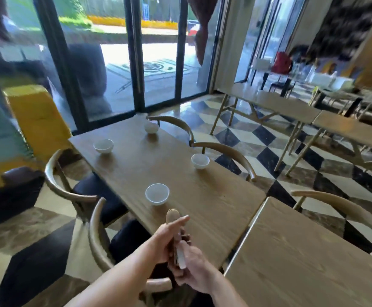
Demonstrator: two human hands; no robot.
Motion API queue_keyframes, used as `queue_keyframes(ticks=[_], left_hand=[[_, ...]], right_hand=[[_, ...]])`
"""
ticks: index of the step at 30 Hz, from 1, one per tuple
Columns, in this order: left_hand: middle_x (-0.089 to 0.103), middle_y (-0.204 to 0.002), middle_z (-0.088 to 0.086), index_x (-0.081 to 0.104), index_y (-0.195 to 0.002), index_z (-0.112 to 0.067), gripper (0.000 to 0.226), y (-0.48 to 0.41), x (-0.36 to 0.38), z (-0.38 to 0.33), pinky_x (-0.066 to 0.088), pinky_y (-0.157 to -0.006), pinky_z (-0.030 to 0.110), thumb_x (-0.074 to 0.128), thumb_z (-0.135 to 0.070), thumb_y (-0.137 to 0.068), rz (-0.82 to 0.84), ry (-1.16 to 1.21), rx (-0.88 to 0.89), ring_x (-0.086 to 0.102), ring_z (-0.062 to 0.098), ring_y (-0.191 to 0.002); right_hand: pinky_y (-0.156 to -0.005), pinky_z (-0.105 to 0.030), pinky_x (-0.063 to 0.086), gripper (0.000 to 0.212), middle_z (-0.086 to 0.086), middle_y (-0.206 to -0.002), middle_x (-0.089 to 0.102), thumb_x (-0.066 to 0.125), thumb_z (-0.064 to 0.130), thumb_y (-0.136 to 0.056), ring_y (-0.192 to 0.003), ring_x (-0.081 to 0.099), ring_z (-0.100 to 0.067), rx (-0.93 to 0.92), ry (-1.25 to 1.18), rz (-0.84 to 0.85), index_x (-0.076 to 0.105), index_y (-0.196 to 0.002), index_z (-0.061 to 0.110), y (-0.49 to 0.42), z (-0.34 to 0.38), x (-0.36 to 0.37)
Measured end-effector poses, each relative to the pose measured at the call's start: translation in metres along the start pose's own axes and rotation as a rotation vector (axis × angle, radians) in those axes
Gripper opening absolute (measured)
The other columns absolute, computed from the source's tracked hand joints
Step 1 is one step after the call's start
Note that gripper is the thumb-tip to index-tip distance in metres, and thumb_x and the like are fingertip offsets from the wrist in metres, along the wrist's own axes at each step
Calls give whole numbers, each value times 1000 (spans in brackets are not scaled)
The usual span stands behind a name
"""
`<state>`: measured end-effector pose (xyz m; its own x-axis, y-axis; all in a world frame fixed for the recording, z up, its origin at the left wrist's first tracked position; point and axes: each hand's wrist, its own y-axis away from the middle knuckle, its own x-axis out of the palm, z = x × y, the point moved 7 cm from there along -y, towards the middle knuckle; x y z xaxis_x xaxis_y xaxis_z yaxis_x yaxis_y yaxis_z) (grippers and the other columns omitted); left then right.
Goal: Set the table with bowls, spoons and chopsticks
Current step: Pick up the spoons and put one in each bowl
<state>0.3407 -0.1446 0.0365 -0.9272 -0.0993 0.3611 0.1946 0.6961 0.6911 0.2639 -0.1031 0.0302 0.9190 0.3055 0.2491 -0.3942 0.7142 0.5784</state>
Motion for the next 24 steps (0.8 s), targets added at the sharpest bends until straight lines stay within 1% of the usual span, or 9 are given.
queue_keyframes(ticks=[4,8,10,13,17,18,20,22,24], left_hand=[[57,-59,8,58,-75,-10,46,10,-65,-40,49,-69,36,91,-41,-66,-126,-23,98,59,25,-55],[56,-56,12,60,-66,-7,41,17,-131,-67,49,-60,33,91,-34,-66,-169,17,115,55,24,-49],[56,-55,10,61,-66,-6,36,17,-149,-75,50,-57,32,87,-30,-74,-176,46,114,55,23,-46],[60,-58,12,64,-73,0,27,20,-192,-93,55,-63,35,80,-19,-83,-159,51,116,60,24,-47],[68,-76,19,67,-88,6,10,19,-242,-107,56,-69,40,65,-4,-91,-70,-26,37,68,30,-68],[70,-82,21,67,-93,8,11,19,-252,-109,58,-68,40,58,1,-92,-70,-15,19,70,32,-74],[73,-95,25,67,-101,14,25,19,-269,-110,60,-69,45,44,10,-93,-66,2,-15,72,37,-87],[71,-107,29,67,-108,14,30,14,-278,-107,58,-83,52,42,13,-91,-31,-18,-49,70,41,-100],[70,-112,29,67,-111,13,29,5,-283,-108,51,-97,56,49,15,-88,18,-12,-69,68,43,-106]], right_hand=[[-46,-24,38,41,-13,-75,65,34,37,-101,-51,52,-18,48,171,44,64,-93,10,-19,26,57],[-50,-24,45,51,-12,-87,68,41,53,-98,-56,58,-18,92,394,126,67,-94,9,-47,36,113],[-50,-24,46,49,-14,-92,68,45,52,-98,-56,59,-17,89,420,113,67,-97,8,-56,42,125],[-51,-24,47,40,-15,-92,67,53,45,-96,-56,60,-16,53,457,52,65,-101,8,-81,52,156],[-52,-24,48,33,-11,-84,69,57,42,-95,-54,58,-15,45,501,-13,66,-92,11,-110,52,191],[-51,-24,48,33,-9,-80,69,58,43,-95,-54,58,-14,53,501,-28,66,-91,11,-115,50,198],[-50,-22,46,32,-4,-71,66,61,44,-94,-51,54,-13,76,481,-55,65,-91,12,-121,47,208],[-49,-21,42,29,-3,-68,60,63,41,-93,-48,49,-11,89,453,-65,64,-93,12,-127,46,214],[-47,-21,39,26,-3,-68,56,64,38,-93,-48,46,-10,93,430,-79,63,-94,12,-134,50,215]])
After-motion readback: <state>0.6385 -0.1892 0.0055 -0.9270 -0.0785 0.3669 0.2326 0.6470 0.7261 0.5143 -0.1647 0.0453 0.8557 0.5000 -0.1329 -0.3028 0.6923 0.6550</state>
